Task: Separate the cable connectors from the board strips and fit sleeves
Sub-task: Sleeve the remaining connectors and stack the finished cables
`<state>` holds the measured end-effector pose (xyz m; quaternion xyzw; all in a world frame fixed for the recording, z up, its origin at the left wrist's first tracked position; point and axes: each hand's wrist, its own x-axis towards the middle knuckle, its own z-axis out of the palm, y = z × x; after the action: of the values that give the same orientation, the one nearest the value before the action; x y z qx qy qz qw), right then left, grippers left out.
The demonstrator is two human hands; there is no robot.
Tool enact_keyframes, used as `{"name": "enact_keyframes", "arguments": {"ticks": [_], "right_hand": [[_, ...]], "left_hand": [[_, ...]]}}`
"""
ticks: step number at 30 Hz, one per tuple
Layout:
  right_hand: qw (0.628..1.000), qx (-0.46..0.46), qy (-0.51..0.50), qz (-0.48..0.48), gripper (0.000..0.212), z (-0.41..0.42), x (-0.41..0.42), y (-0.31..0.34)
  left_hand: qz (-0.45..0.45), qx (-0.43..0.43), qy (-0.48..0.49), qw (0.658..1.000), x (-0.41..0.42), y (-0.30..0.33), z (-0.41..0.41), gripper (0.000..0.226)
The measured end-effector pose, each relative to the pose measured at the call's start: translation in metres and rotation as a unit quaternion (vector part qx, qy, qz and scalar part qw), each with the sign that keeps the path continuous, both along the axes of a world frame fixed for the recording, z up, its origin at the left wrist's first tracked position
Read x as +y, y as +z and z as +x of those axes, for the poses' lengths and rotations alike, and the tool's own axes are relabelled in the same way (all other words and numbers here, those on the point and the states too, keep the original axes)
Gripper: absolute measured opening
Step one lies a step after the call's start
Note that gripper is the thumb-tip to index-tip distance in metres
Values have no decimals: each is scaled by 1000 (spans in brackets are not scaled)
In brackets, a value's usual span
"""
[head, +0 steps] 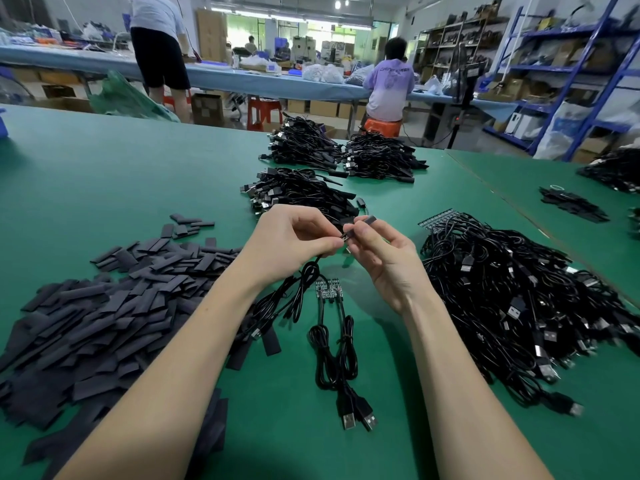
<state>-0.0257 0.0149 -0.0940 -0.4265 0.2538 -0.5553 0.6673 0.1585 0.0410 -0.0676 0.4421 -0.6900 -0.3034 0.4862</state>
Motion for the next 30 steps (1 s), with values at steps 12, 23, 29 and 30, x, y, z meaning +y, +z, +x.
{"name": "enact_keyframes", "arguments": {"ticks": [12, 23, 29, 30], "right_hand": [[990, 93, -83, -59, 42, 13, 2, 1], [990, 52, -126, -34, 32, 21, 5, 1], [992, 41, -109, 43, 35, 4, -2, 17], [993, 54, -84, 58, 31, 0, -2, 19]], "left_hand": [[63, 80, -17, 995, -2, -2, -2, 13], [91, 135, 37, 986, -3, -5, -14, 11], [195, -155, -48, 967, -1, 11, 9, 26], [202, -169, -70, 962, 1, 13, 14, 22]]}}
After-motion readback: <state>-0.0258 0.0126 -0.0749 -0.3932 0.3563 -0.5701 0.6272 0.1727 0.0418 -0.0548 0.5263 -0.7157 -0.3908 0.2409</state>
